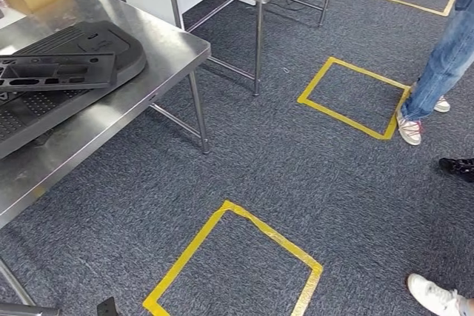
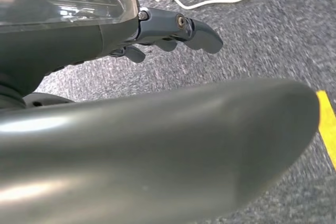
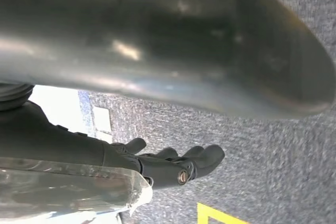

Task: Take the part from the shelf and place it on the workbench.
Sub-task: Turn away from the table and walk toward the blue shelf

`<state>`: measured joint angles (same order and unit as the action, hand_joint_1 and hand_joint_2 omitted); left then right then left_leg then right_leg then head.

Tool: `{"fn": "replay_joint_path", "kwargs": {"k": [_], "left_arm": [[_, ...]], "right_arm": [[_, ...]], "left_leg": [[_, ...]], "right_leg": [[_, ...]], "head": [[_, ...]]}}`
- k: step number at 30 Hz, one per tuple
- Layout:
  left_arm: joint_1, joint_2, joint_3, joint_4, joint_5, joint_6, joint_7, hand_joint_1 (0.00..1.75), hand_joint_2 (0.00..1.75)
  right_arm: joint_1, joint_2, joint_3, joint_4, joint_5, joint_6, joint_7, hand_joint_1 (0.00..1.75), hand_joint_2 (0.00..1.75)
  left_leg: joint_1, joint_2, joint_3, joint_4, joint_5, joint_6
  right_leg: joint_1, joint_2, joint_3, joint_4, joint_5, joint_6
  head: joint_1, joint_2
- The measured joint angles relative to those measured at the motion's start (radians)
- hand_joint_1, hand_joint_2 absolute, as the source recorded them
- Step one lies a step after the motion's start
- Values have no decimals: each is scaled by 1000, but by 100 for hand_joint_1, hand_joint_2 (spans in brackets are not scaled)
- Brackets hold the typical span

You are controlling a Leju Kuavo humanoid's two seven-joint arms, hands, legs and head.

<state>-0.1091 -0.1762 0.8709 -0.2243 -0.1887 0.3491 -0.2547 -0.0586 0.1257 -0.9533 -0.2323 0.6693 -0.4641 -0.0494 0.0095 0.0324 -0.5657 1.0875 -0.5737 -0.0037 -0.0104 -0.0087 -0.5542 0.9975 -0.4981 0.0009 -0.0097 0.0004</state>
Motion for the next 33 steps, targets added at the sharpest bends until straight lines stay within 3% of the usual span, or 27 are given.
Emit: {"fn": "replay_joint_path", "kwargs": {"k": [2,3,4,5,7,9,12,14,15,18,19,20,22,24,25,29,31,33], "left_arm": [[3,0,1,0,0,0,0,0,0],[5,0,2,0,0,0,0,0,0],[7,0,4,0,0,0,0,0,0],[7,0,6,0,0,0,0,0,0],[6,0,11,0,0,0,-2,0,0],[5,1,14,0,0,0,-3,0,0],[1,1,16,0,0,0,-4,0,0],[-1,1,16,0,0,0,-4,0,0],[-1,1,16,0,0,0,-4,0,0],[2,2,17,0,0,3,-4,0,0],[2,2,17,0,0,4,-4,0,0],[2,2,18,0,0,5,-4,0,0],[2,2,18,0,0,6,-4,0,0],[2,2,19,0,0,6,-5,0,0],[2,2,19,0,0,6,-5,0,0],[-1,2,21,0,0,6,-6,0,0],[-1,2,22,0,0,6,-6,0,0],[3,2,23,0,0,6,-6,0,0]], "right_arm": [[-2,0,0,0,0,1,0,0,0],[-2,0,0,0,0,1,1,0,0],[-2,0,0,0,1,2,2,0,0],[-1,0,0,0,1,3,4,0,0],[-1,2,0,0,4,5,6,0,0],[-2,5,0,1,6,7,10,0,0],[2,8,0,2,9,10,15,0,0],[5,10,0,3,11,12,16,0,0],[4,11,0,3,12,13,16,0,0],[0,13,0,4,16,18,16,0,0],[0,13,0,4,16,19,16,0,0],[1,13,0,4,17,20,16,0,0],[2,14,0,4,18,21,16,0,0],[-1,15,0,4,20,21,16,0,0],[-2,15,0,4,22,21,15,0,0],[-1,16,0,4,26,21,15,0,0],[-2,16,0,4,27,21,14,0,0],[-3,16,0,4,28,21,14,0,0]], "left_leg": [[0,-15,-62,134,-61,-1],[0,-17,-89,188,-77,-1],[0,-19,-103,211,-74,0],[0,-20,-100,195,-52,2],[0,-31,-53,76,24,9],[0,-51,-9,-30,66,14],[-3,-57,1,-59,66,19],[-1,-49,5,-67,70,28],[1,-43,6,-70,72,33],[1,-20,7,-71,70,37],[1,-14,8,-71,69,37],[1,-9,9,-71,68,37],[3,-1,15,-71,64,32],[0,7,19,-69,59,22],[-2,11,21,-69,57,17],[4,15,23,-57,40,-4],[6,-4,-14,30,-14,-8],[5,-16,-77,165,-72,-8]], "right_leg": [[2,13,1,0,-1,-8],[4,21,2,0,-1,-10],[5,30,3,1,-2,-11],[5,39,5,1,-3,-11],[5,56,10,3,-6,-8],[6,71,8,9,-11,1],[3,82,2,10,-13,18],[1,66,-5,31,-32,28],[1,52,-20,67,-56,32],[-3,24,-107,248,-136,44],[-5,22,-123,279,-139,47],[-7,19,-121,273,-123,50],[-9,4,-67,158,-55,53],[-4,-17,-12,41,-11,47],[-1,-22,-1,16,-6,40],[4,-4,1,4,-3,9],[2,6,3,0,0,-4],[4,19,4,0,0,-10]], "head": [[-1,0],[-1,0],[-1,0],[-1,0],[-1,0],[0,0],[1,0],[2,0],[2,0],[3,0],[3,0],[3,0],[3,0],[2,0],[2,0],[1,0],[0,0],[-1,0]]}}
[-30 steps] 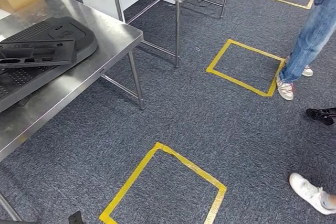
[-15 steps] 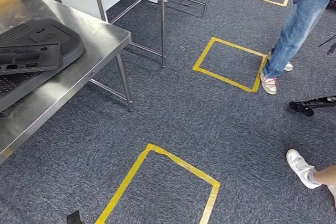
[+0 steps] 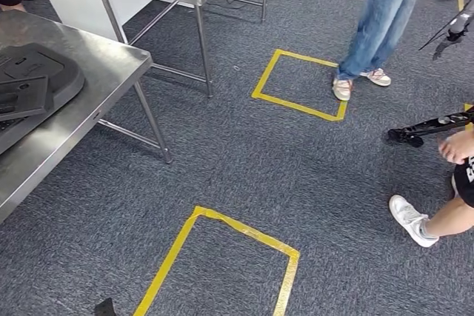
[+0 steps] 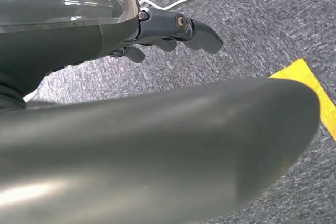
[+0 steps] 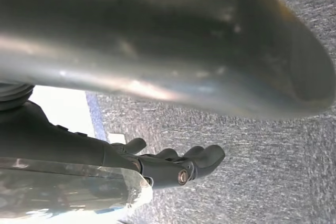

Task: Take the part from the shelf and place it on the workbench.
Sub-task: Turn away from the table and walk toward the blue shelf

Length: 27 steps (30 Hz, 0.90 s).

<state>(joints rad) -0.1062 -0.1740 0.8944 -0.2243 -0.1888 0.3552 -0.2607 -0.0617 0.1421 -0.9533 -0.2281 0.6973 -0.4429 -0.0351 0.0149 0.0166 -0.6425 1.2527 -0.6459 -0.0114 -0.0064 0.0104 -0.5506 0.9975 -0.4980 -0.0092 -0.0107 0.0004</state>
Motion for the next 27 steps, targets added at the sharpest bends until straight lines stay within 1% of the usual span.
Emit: {"fn": "replay_joint_path", "kwargs": {"k": [1,2,3,4,5,6,7,8,9,10,11,12,13,14,15,16,17,18,19,20,21,22,23,24,25,26,27], "left_arm": [[2,0,0,0,0,0,0,0,0],[3,0,1,0,0,0,0,0,0],[4,0,1,0,0,0,0,0,0],[4,0,2,0,0,0,0,0,0],[3,0,2,0,0,0,0,0,0],[3,1,3,0,0,0,0,0,0],[3,1,4,0,0,0,0,0,0],[2,1,4,0,0,0,0,0,0],[2,1,5,0,0,0,-1,0,0],[1,1,5,0,0,0,-1,0,0],[0,1,5,0,0,0,-2,0,0],[-1,0,6,0,0,0,-2,0,0],[-1,0,6,0,0,0,-2,0,0],[0,0,6,0,0,0,-2,0,0],[1,0,7,0,0,0,-2,0,0],[1,0,7,0,0,0,-2,0,0],[1,0,7,0,0,0,-2,0,0],[1,0,7,0,0,0,-2,0,0],[1,0,7,0,0,0,-2,0,0],[1,0,7,0,0,0,-2,0,0],[1,0,7,0,0,0,-2,0,0],[1,0,7,0,0,0,-2,0,0],[0,0,7,0,0,0,-2,0,0],[0,0,7,0,0,0,-2,0,0],[-2,0,7,0,0,0,-2,0,0],[-3,0,7,0,0,0,-2,0,0],[-3,0,7,0,0,0,-2,0,0]], "right_arm": [[0,0,0,0,0,0,0,0,0],[1,0,0,0,0,0,0,0,0],[1,0,0,0,0,0,0,0,0],[2,1,0,0,0,0,0,0,0],[2,2,0,0,1,0,0,0,0],[1,3,0,0,1,0,0,0,0],[1,4,0,1,2,-1,0,0,0],[2,5,0,1,3,-1,0,0,0],[4,5,0,1,3,-1,0,0,0],[6,5,0,1,4,-1,0,0,0],[8,5,0,1,4,-2,0,0,0],[9,5,0,1,4,-2,0,0,0],[7,5,0,1,5,-2,0,0,0],[6,5,0,1,5,-2,0,0,0],[4,6,0,1,6,-2,0,0,0],[4,6,0,1,6,-2,0,0,0],[5,6,0,1,6,-2,0,0,0],[6,6,0,1,6,-2,0,0,0],[7,6,0,1,6,-2,0,0,0],[7,6,0,1,6,-2,0,0,0],[6,6,0,1,6,-2,0,0,0],[5,6,0,1,6,-2,0,0,0],[4,6,0,1,7,-2,0,0,0],[3,6,0,1,7,-2,0,0,0],[4,6,0,1,7,-2,0,0,0],[4,6,0,1,7,-2,0,0,0],[4,5,0,1,7,-2,0,0,0]], "left_leg": [[0,-2,-22,43,-8,1],[-1,-4,-29,49,3,3],[-1,-6,-17,16,33,7],[-2,-11,8,-47,74,12],[-2,-25,36,-114,108,17],[-2,-37,59,-171,130,20],[-3,-48,72,-206,140,21],[-5,-54,76,-220,138,22],[-6,-52,78,-226,137,24],[-6,-48,79,-229,140,28],[-5,-43,81,-234,142,32],[-3,-37,84,-238,144,38],[-2,-28,86,-241,145,41],[-2,-20,86,-242,145,43],[-3,-11,86,-242,144,44],[-3,-3,87,-242,143,44],[-3,3,87,-242,142,44],[-2,7,89,-242,141,43],[-1,11,92,-242,139,41],[0,15,95,-242,136,37],[-2,19,98,-241,133,32],[-3,22,100,-240,131,27],[-5,26,101,-240,129,22],[-5,30,102,-240,128,17],[-4,33,104,-240,126,11],[-2,30,104,-235,119,6],[0,23,97,-213,102,2]], "right_leg": [[1,8,1,0,0,-1],[2,16,2,1,-1,-2],[3,25,5,1,-2,-1],[3,34,6,2,-3,0],[4,42,7,4,-5,2],[4,51,5,6,-6,6],[4,57,1,8,-7,10],[3,62,-3,9,-7,16],[1,67,-6,8,-6,23],[-1,67,-6,9,-8,29],[-2,60,-8,16,-16,35],[-2,48,-18,40,-34,40],[-3,32,-38,86,-62,44],[-3,17,-69,150,-94,48],[-5,8,-103,219,-123,52],[-6,4,-128,270,-137,56],[-8,1,-138,287,-133,59],[-10,-2,-127,263,-110,61],[-11,-8,-98,204,-74,63],[-11,-21,-62,130,-40,63],[-9,-31,-31,65,-15,59],[-6,-39,-12,24,-2,53],[-3,-42,-6,7,-1,46],[1,-36,-7,6,-2,39],[0,-31,-7,5,0,31],[0,-27,-5,3,1,24],[-2,-22,-4,0,3,16]], "head": [[0,0],[0,0],[0,0],[0,0],[0,0],[1,0],[1,0],[1,0],[1,0],[1,0],[2,0],[2,0],[3,0],[4,0],[4,0],[4,0],[4,0],[4,0],[4,0],[4,0],[4,0],[3,0],[3,0],[2,0],[2,0],[2,0],[2,0]]}}
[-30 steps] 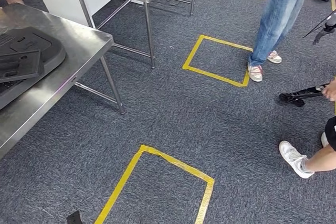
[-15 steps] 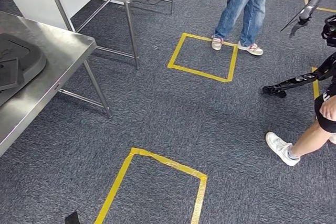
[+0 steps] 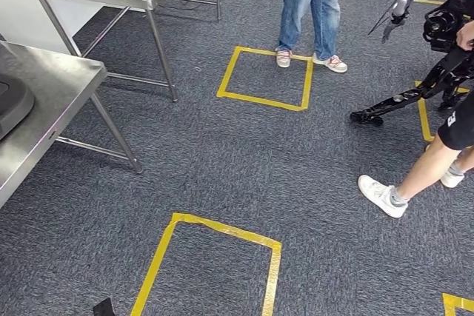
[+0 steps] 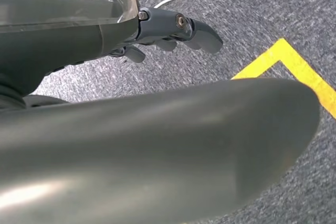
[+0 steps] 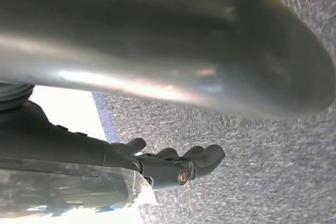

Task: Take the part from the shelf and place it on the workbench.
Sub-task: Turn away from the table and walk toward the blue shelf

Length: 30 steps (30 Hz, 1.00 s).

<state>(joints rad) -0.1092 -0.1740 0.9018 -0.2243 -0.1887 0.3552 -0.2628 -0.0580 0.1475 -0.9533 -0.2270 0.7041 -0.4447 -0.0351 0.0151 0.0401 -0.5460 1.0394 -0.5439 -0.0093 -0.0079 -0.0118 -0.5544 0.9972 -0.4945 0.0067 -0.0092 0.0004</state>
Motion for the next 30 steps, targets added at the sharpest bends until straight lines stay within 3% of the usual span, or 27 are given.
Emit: {"fn": "replay_joint_path", "kwargs": {"k": [3,4,5,6,8,10,13,15,17,19,20,21,22,24,25,27,30], "left_arm": [[3,0,1,0,0,0,0,0,0],[5,0,1,0,0,0,0,0,0],[6,0,2,0,0,0,0,0,0],[7,0,2,0,0,0,0,0,0],[7,0,3,0,0,0,0,0,0],[6,0,5,0,0,0,0,0,0],[4,1,8,0,0,0,1,0,0],[2,1,8,0,0,0,1,0,0],[2,0,8,0,0,0,1,0,0],[4,1,9,0,0,0,1,0,0],[5,1,9,0,0,0,1,0,0],[5,0,9,0,0,0,1,0,0],[5,0,9,0,0,0,1,0,0],[4,0,9,0,0,0,1,0,0],[4,0,10,0,0,0,1,0,0],[4,0,10,0,0,-3,0,0,0],[1,-1,10,0,0,-6,-2,0,0]], "right_arm": [[-3,0,0,0,0,0,0,0,0],[-3,0,0,0,0,0,0,0,0],[-3,0,0,0,0,0,0,0,0],[-2,0,0,0,0,0,0,0,0],[-2,0,0,0,0,0,0,0,0],[-2,2,0,0,0,0,0,0,0],[2,3,0,0,0,0,0,0,0],[5,3,0,0,0,0,0,0,0],[2,3,0,0,0,0,0,0,0],[-1,3,0,0,1,0,0,0,0],[0,3,0,0,1,0,0,0,0],[1,3,0,0,1,0,1,0,0],[2,3,0,0,2,0,2,0,0],[2,3,0,0,5,0,3,0,0],[1,3,0,1,7,1,3,0,0],[-1,3,0,1,10,1,3,0,0],[0,2,1,1,11,2,3,0,0]], "left_leg": [[1,-23,-77,174,-90,-3],[1,-26,-105,232,-108,-3],[1,-27,-121,260,-109,-2],[1,-28,-119,248,-89,0],[1,-39,-71,129,-14,7],[1,-63,-26,18,32,13],[-3,-72,-15,-13,34,20],[-2,-63,-12,-20,37,30],[0,-48,-10,-24,39,37],[0,-31,-10,-24,37,40],[0,-24,-9,-24,36,41],[1,-19,-8,-24,34,40],[2,-15,-6,-24,33,38],[2,-7,1,-23,28,30],[1,-3,3,-22,25,25],[-2,5,6,-22,21,14],[3,6,7,-12,7,-2]], "right_leg": [[1,17,2,-3,2,-15],[2,25,3,-2,1,-16],[3,33,4,-2,1,-16],[4,42,6,-2,0,-16],[4,59,10,-1,-2,-14],[5,74,6,5,-5,-6],[0,88,-3,7,-5,13],[-2,68,-9,24,-22,24],[-3,36,-48,114,-76,33],[-6,26,-111,244,-131,40],[-8,25,-130,282,-137,44],[-9,23,-131,281,-124,47],[-10,19,-111,240,-93,49],[-9,-3,-43,100,-26,50],[-6,-13,-18,46,-7,45],[1,-18,-5,11,-5,31],[1,-3,-4,6,-2,7]], "head": [[-1,0],[-1,0],[-1,0],[-1,0],[-1,0],[-1,0],[0,0],[1,0],[2,0],[2,0],[2,0],[2,0],[2,0],[2,0],[2,0],[0,0],[0,0]]}}
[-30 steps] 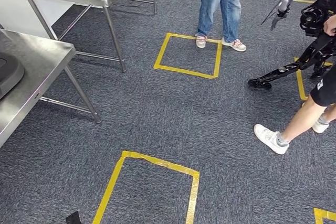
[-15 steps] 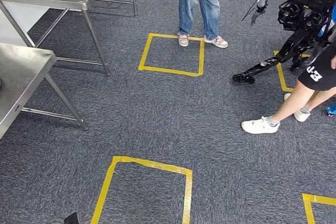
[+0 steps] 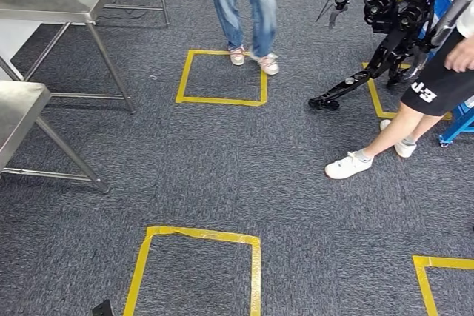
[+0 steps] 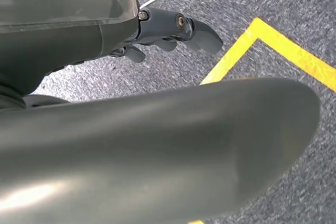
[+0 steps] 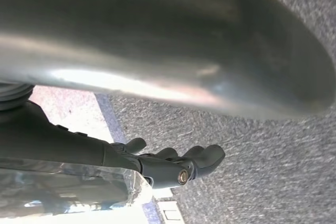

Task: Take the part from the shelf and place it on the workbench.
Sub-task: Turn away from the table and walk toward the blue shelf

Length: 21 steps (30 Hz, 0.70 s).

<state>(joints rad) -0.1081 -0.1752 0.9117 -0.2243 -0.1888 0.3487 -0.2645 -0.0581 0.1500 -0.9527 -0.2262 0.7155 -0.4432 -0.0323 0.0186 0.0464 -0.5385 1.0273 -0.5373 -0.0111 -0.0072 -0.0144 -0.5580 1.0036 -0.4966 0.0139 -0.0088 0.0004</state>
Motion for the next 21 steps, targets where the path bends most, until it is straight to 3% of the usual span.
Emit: {"fn": "replay_joint_path", "kwargs": {"k": [2,4,5,6,7,9,11,14,16,19,20,21], "left_arm": [[0,0,0,0,0,-1,-1,0,0],[4,-1,0,0,0,-1,0,0,0],[6,0,0,0,0,-1,0,0,0],[7,0,1,0,0,-1,0,0,0],[7,0,1,0,0,-1,1,0,0],[6,0,1,0,0,-1,1,0,0],[4,0,1,0,0,-2,1,0,0],[3,0,1,0,0,-2,1,0,0],[0,-1,1,0,0,-2,1,0,0],[2,-2,1,0,0,-3,1,0,0],[4,-2,1,0,0,-2,1,0,0],[4,-2,1,0,0,-2,1,0,0]], "right_arm": [[-1,-1,1,0,2,0,-1,0,0],[-3,-1,1,0,4,0,-2,0,0],[-3,-1,1,0,4,0,-2,0,0],[-2,-1,1,0,5,0,-2,0,0],[-2,-1,1,0,5,0,-2,0,0],[-1,0,2,0,5,0,-2,0,0],[-1,1,2,0,6,1,-2,0,0],[3,0,2,0,6,1,-2,0,0],[5,0,2,0,6,1,-2,0,0],[1,0,2,0,6,1,-2,0,0],[1,0,2,0,6,1,-2,0,0],[3,0,2,0,6,1,-2,0,0]], "left_leg": [[1,-18,-34,80,-50,-4],[0,-29,-98,216,-109,-4],[-1,-31,-123,263,-120,-3],[-1,-33,-132,275,-111,-1],[-1,-35,-124,248,-83,2],[-2,-50,-72,120,-7,12],[-3,-69,-32,23,26,19],[-7,-70,-25,2,26,26],[-3,-60,-22,-5,30,36],[-2,-38,-20,-8,29,43],[-2,-30,-19,-8,28,44],[-1,-24,-19,-8,27,44]], "right_leg": [[-2,10,3,-4,3,-14],[0,23,3,-3,2,-21],[2,31,4,-3,2,-22],[3,39,5,-3,1,-23],[4,48,8,-2,0,-22],[5,65,12,0,-3,-19],[5,79,9,4,-6,-11],[0,88,4,5,-8,8],[-2,68,-7,32,-33,19],[-5,32,-87,204,-121,33],[-7,28,-114,258,-136,37],[-8,26,-125,280,-133,41]], "head": [[0,0],[-1,0],[-1,0],[-1,0],[-1,0],[0,0],[0,0],[0,0],[1,0],[2,0],[2,0],[2,0]]}}
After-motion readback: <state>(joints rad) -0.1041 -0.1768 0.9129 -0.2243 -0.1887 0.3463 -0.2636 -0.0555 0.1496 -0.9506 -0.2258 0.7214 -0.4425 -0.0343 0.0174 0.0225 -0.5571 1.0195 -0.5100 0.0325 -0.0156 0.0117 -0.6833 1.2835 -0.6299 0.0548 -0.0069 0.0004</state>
